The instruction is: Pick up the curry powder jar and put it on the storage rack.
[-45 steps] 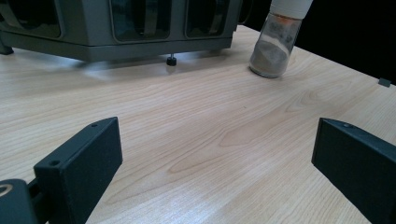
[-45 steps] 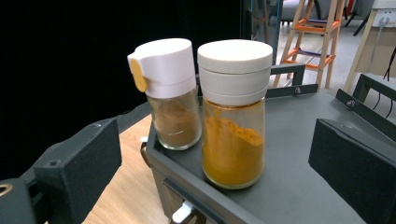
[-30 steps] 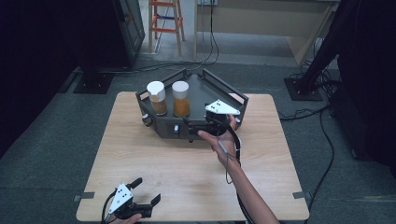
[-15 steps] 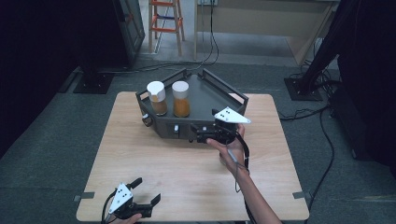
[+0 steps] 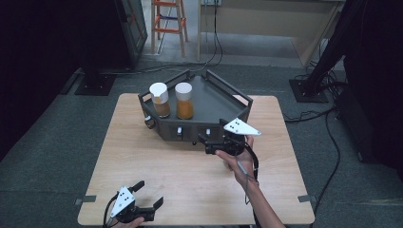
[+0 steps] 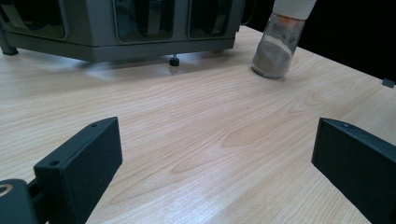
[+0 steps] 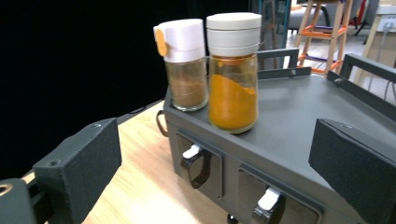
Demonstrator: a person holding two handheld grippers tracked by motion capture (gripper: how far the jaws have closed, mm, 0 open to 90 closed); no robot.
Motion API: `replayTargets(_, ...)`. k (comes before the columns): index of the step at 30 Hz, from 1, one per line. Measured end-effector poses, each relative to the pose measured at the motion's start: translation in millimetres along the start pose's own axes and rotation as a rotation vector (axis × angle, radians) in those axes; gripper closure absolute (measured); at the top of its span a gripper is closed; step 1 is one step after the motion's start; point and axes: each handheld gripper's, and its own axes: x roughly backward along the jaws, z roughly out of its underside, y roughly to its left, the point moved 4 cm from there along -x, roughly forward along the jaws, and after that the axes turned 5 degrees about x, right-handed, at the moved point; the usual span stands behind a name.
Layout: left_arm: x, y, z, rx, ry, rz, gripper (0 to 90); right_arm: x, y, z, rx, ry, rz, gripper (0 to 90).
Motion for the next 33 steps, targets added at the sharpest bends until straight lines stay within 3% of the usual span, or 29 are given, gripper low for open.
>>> replayTargets(33, 0.4, 1.9, 0.5, 0.005, -0.008, -0.004, 1.6, 26.1, 31.4, 49.0, 0.023, 0.001, -0.139, 2.3)
